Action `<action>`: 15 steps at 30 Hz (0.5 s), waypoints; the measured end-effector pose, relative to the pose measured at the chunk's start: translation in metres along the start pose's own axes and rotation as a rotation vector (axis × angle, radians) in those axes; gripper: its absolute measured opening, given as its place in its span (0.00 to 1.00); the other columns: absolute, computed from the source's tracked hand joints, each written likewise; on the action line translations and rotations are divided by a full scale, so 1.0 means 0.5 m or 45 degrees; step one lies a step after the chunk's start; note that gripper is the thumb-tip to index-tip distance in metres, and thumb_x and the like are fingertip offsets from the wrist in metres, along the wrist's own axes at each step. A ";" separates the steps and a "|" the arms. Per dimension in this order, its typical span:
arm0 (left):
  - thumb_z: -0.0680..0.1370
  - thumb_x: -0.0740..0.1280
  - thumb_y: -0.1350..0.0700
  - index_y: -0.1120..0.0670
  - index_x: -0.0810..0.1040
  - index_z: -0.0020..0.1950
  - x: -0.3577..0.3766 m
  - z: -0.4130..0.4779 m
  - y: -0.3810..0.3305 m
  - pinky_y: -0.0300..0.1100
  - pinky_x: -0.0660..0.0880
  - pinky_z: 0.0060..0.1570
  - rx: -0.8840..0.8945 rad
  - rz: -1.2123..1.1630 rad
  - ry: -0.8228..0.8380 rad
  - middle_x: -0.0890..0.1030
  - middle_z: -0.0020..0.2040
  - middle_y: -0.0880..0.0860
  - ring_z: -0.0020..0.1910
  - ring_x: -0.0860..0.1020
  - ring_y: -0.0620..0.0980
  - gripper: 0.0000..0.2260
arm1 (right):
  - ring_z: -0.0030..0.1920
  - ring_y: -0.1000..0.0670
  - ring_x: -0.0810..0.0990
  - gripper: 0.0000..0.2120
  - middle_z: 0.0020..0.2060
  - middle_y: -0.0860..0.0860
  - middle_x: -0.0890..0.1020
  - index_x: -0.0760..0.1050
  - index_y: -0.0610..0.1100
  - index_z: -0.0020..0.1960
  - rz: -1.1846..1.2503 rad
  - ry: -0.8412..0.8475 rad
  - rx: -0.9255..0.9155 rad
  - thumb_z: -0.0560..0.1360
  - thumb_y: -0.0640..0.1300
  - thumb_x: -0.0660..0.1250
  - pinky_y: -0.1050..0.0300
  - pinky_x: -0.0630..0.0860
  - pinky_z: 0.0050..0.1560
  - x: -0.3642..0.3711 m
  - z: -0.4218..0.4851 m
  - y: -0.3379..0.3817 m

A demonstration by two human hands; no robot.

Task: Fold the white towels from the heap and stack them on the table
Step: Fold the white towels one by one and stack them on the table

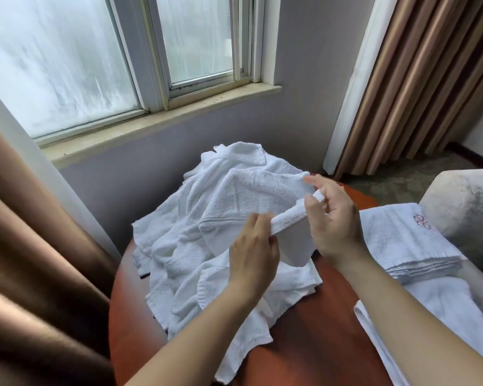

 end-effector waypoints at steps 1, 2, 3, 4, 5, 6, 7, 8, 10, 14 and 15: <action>0.71 0.53 0.57 0.54 0.74 0.56 -0.009 0.013 0.000 0.43 0.68 0.29 0.051 0.017 -0.001 0.77 0.46 0.52 0.36 0.77 0.56 0.17 | 0.43 0.61 0.75 0.17 0.41 0.60 0.78 0.73 0.38 0.39 0.021 -0.013 -0.027 0.75 0.51 0.57 0.43 0.74 0.58 -0.005 0.011 0.003; 0.71 0.53 0.56 0.53 0.73 0.56 -0.015 0.025 0.003 0.44 0.70 0.27 0.090 0.019 0.001 0.77 0.46 0.53 0.35 0.78 0.57 0.16 | 0.36 0.57 0.72 0.17 0.32 0.58 0.73 0.70 0.41 0.36 0.050 -0.037 -0.035 0.75 0.53 0.57 0.50 0.75 0.48 -0.009 0.022 0.008; 0.72 0.54 0.56 0.52 0.72 0.55 -0.020 0.034 0.007 0.46 0.72 0.28 0.111 0.001 0.010 0.78 0.46 0.53 0.35 0.78 0.57 0.15 | 0.31 0.54 0.69 0.17 0.28 0.56 0.69 0.67 0.45 0.34 0.088 -0.050 -0.034 0.75 0.56 0.59 0.57 0.70 0.39 -0.012 0.032 0.016; 0.73 0.55 0.56 0.52 0.73 0.55 -0.024 0.040 0.012 0.48 0.73 0.30 0.116 -0.035 0.022 0.78 0.46 0.52 0.36 0.78 0.57 0.13 | 0.30 0.54 0.67 0.19 0.27 0.55 0.67 0.64 0.47 0.33 0.136 -0.033 -0.030 0.74 0.60 0.60 0.61 0.66 0.34 -0.014 0.042 0.025; 0.76 0.57 0.55 0.54 0.75 0.53 -0.028 0.045 0.016 0.48 0.73 0.33 0.092 -0.099 0.051 0.78 0.45 0.51 0.38 0.77 0.55 0.10 | 0.29 0.56 0.67 0.20 0.26 0.56 0.68 0.65 0.48 0.34 0.181 0.025 -0.019 0.72 0.63 0.62 0.65 0.65 0.32 -0.016 0.052 0.033; 0.78 0.58 0.55 0.54 0.76 0.51 -0.032 0.050 0.021 0.47 0.71 0.36 0.032 -0.198 0.090 0.78 0.42 0.49 0.38 0.76 0.52 0.09 | 0.30 0.58 0.70 0.19 0.28 0.58 0.72 0.67 0.50 0.35 0.213 0.109 -0.004 0.70 0.65 0.64 0.69 0.65 0.33 -0.017 0.060 0.039; 0.79 0.58 0.55 0.53 0.76 0.46 -0.037 0.056 0.025 0.46 0.68 0.37 -0.052 -0.318 0.122 0.76 0.38 0.44 0.37 0.74 0.48 0.08 | 0.34 0.62 0.73 0.17 0.31 0.62 0.75 0.70 0.53 0.39 0.224 0.213 0.014 0.68 0.65 0.68 0.72 0.67 0.36 -0.019 0.066 0.046; 0.79 0.58 0.55 0.50 0.75 0.42 -0.044 0.063 0.030 0.44 0.66 0.36 -0.133 -0.417 0.132 0.75 0.34 0.42 0.34 0.72 0.44 0.09 | 0.40 0.65 0.75 0.15 0.37 0.65 0.77 0.72 0.54 0.43 0.205 0.315 0.031 0.66 0.62 0.72 0.74 0.68 0.42 -0.020 0.071 0.051; 0.81 0.58 0.56 0.44 0.69 0.37 -0.060 0.079 0.033 0.42 0.63 0.35 -0.208 -0.517 0.104 0.74 0.31 0.39 0.32 0.70 0.40 0.13 | 0.47 0.64 0.76 0.22 0.46 0.63 0.77 0.71 0.56 0.53 0.105 0.444 0.075 0.65 0.49 0.79 0.76 0.68 0.47 -0.018 0.079 0.056; 0.80 0.55 0.51 0.40 0.66 0.39 -0.083 0.099 0.026 0.36 0.65 0.35 -0.103 -0.516 0.154 0.74 0.34 0.35 0.33 0.71 0.37 0.10 | 0.49 0.57 0.81 0.30 0.48 0.55 0.82 0.72 0.61 0.56 0.184 0.581 0.270 0.61 0.42 0.79 0.61 0.77 0.51 -0.006 0.097 0.058; 0.79 0.57 0.51 0.40 0.66 0.39 -0.090 0.103 0.025 0.33 0.64 0.34 -0.065 -0.518 0.182 0.74 0.33 0.35 0.33 0.71 0.36 0.10 | 0.49 0.54 0.82 0.23 0.47 0.54 0.84 0.77 0.57 0.53 0.174 0.618 0.274 0.62 0.43 0.79 0.56 0.79 0.51 -0.003 0.100 0.061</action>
Point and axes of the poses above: each hand's wrist, its own z-axis towards the middle knuckle, its own x-axis out of the palm, y = z × x, the point moved 1 cm from there along z, towards the middle knuckle
